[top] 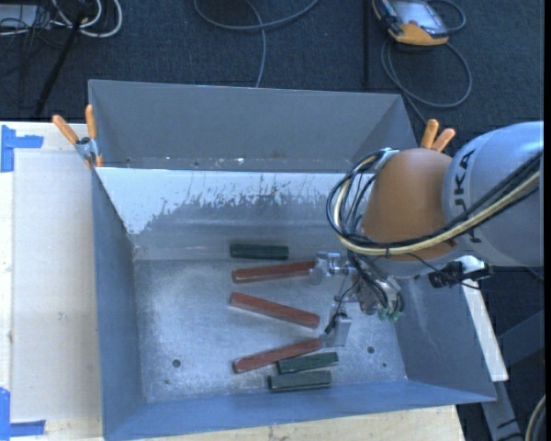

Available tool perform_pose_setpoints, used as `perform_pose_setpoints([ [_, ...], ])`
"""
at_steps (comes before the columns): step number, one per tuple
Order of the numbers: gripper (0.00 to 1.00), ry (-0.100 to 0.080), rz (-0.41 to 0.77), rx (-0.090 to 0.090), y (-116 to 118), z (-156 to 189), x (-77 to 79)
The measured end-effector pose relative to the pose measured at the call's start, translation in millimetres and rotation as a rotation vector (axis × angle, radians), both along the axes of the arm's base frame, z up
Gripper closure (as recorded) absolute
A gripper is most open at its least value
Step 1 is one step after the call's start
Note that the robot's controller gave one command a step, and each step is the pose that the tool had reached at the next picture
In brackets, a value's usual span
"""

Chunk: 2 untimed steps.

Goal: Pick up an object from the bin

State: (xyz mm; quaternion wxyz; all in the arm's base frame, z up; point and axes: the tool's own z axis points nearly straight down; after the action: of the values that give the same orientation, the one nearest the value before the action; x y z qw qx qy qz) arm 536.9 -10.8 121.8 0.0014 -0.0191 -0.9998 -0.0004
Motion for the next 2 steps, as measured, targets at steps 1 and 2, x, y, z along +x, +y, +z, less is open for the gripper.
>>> perform_pose_setpoints([
  [1,0.00,-0.004,0.081,-0.001,32,-43,-47.0],
  [2,1.00,-0.013,0.013,0.001,41,-49,-61.3],
])
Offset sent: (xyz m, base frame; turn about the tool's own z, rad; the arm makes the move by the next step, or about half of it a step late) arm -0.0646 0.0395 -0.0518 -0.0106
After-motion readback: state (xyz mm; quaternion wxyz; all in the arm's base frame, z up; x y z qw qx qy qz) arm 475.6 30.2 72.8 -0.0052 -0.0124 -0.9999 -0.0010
